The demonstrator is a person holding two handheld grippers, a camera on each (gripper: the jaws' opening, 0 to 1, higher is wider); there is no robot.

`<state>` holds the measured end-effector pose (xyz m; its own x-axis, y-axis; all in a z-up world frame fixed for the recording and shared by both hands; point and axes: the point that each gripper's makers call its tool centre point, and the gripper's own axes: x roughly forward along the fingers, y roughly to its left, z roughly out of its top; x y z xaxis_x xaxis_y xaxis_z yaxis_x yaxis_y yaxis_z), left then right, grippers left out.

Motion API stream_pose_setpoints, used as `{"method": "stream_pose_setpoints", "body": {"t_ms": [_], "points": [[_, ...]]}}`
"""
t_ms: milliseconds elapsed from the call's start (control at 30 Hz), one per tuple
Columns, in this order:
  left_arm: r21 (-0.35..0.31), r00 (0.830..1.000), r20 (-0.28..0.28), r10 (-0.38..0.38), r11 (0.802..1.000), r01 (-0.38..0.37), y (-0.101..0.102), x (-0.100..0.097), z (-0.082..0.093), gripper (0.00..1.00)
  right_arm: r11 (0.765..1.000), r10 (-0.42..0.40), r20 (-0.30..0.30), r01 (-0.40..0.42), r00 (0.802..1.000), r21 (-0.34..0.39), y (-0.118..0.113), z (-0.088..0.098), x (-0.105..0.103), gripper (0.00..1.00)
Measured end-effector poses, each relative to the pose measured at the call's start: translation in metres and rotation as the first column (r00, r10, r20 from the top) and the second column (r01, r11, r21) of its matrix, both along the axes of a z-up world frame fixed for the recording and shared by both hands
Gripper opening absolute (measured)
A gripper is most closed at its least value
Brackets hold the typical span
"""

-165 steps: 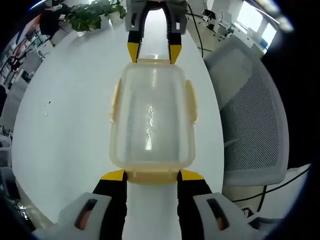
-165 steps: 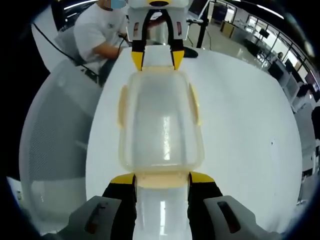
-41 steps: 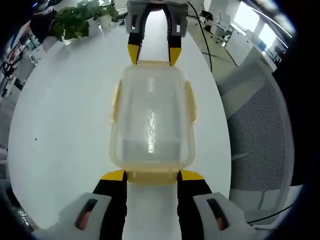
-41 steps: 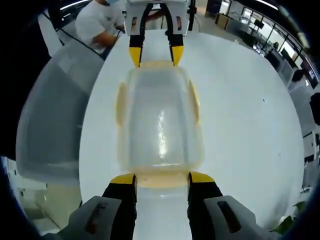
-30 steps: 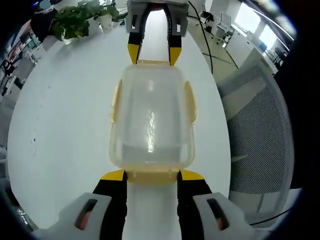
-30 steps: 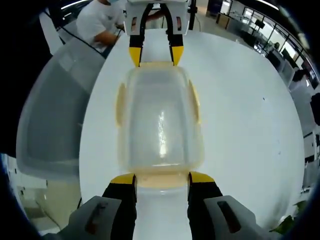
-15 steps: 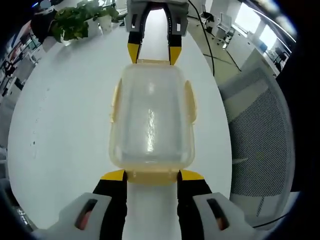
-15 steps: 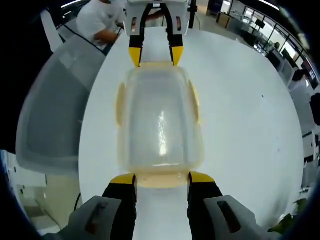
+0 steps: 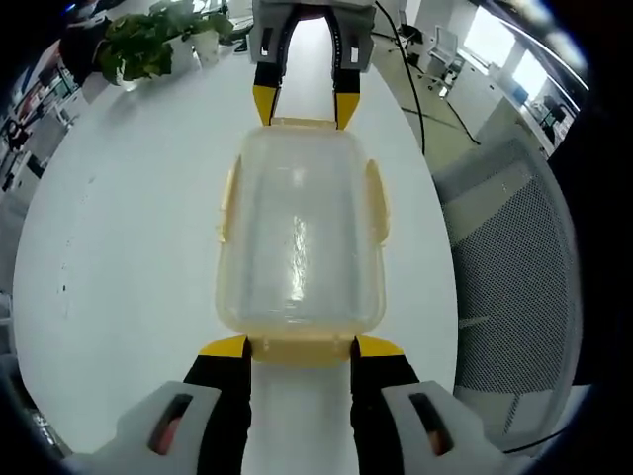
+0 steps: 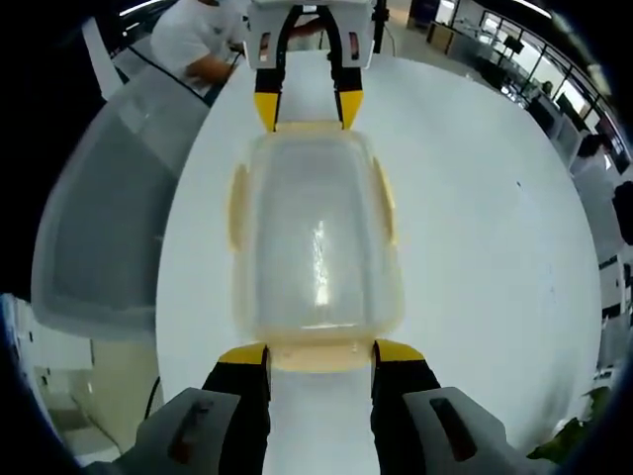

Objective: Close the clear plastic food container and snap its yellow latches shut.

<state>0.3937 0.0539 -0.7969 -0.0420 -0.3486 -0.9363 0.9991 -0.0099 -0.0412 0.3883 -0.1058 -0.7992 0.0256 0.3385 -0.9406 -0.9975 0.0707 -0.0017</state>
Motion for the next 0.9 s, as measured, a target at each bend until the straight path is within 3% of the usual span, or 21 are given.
{"method": "stream_pose_setpoints", "body": {"t_ms": [900], "points": [[0.008, 1.0, 0.008, -0.003, 1.0, 0.003, -0.0085, 0.0013, -0.0003, 0.38, 1.0, -0.01, 0.003, 0.01, 1.0, -0.001, -0.0089, -0.0024, 0.0004, 0.38]]}}
